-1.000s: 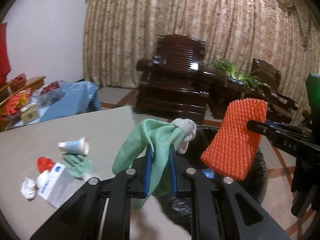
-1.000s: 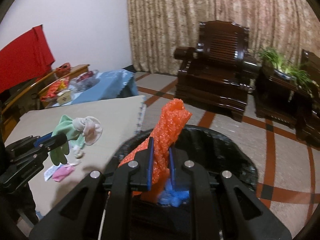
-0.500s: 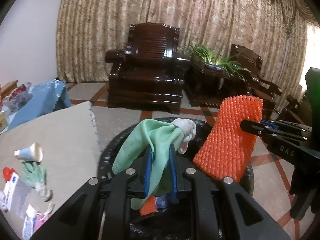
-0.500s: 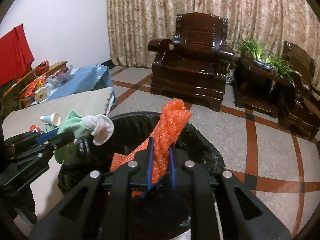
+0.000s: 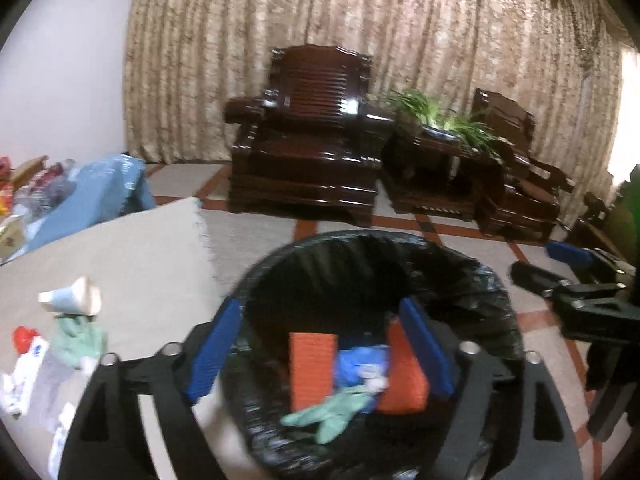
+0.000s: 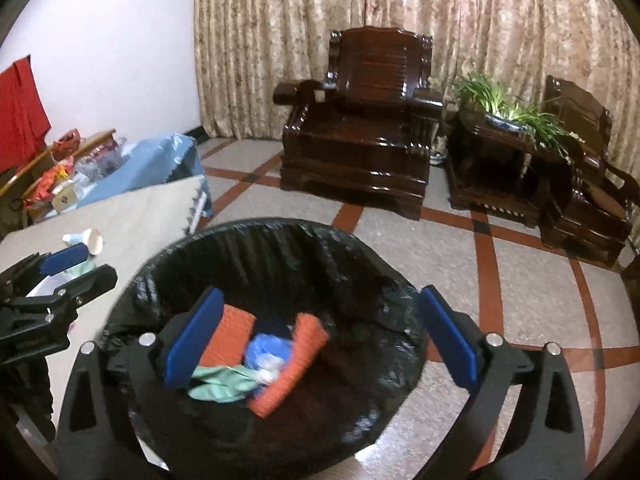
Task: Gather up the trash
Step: 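Move both tools over the bin and drop the glove and scrubber, then return both tools to the table and reach the right gripper toward the pink mask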
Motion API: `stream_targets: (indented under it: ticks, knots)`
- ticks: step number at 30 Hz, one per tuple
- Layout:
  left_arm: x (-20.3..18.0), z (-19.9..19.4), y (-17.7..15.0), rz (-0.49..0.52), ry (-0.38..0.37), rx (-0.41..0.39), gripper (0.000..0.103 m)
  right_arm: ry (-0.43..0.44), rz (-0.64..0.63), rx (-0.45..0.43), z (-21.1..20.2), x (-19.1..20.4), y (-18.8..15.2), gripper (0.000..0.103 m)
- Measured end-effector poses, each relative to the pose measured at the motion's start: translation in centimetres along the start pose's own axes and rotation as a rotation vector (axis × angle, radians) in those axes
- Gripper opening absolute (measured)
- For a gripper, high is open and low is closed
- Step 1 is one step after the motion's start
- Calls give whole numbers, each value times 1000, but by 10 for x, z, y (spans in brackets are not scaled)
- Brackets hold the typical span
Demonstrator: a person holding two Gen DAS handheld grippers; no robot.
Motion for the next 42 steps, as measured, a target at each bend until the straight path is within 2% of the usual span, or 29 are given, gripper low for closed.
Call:
stream_targets:
  ticks: [3, 6, 12, 19, 25, 33, 39, 42]
  knots:
    - [24, -12, -4, -28, 59, -7, 93, 34, -5, -14, -3, 15, 5, 98]
    - [50, -25, -8, -60, 113, -10, 97, 74, -24, -25, -4, 37, 12, 98]
    - [111, -52, -27, -130, 238, -1, 97, 181, -82, -27, 5, 96, 19, 98]
    - [183, -86, -64, -189, 403, 20, 97, 309, -145, -11, 22, 169, 18, 98]
    - [230, -100, -95, -252, 500, 54, 97, 399, -204, 23, 36, 226, 9, 98]
    - [267, -103, -124, -279, 548, 92, 96, 478, -278, 77, 62, 291, -17, 98]
    - [281, -105, -138, -287, 561, 109, 95, 489, -291, 156, 94, 317, -48, 97]
    - [285, -104, -144, -291, 564, 120, 95, 485, -301, 189, 110, 326, -60, 94]
Point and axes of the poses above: each gripper's, at about its wrist camera, not at the fingertips, and z roughly the way its jaws point, x to its left, y to its top, the point moved 4 cm from there along z, roughly the way its jaws point, and after that the axes turned 10 degrees about y, right-handed, at the moved point
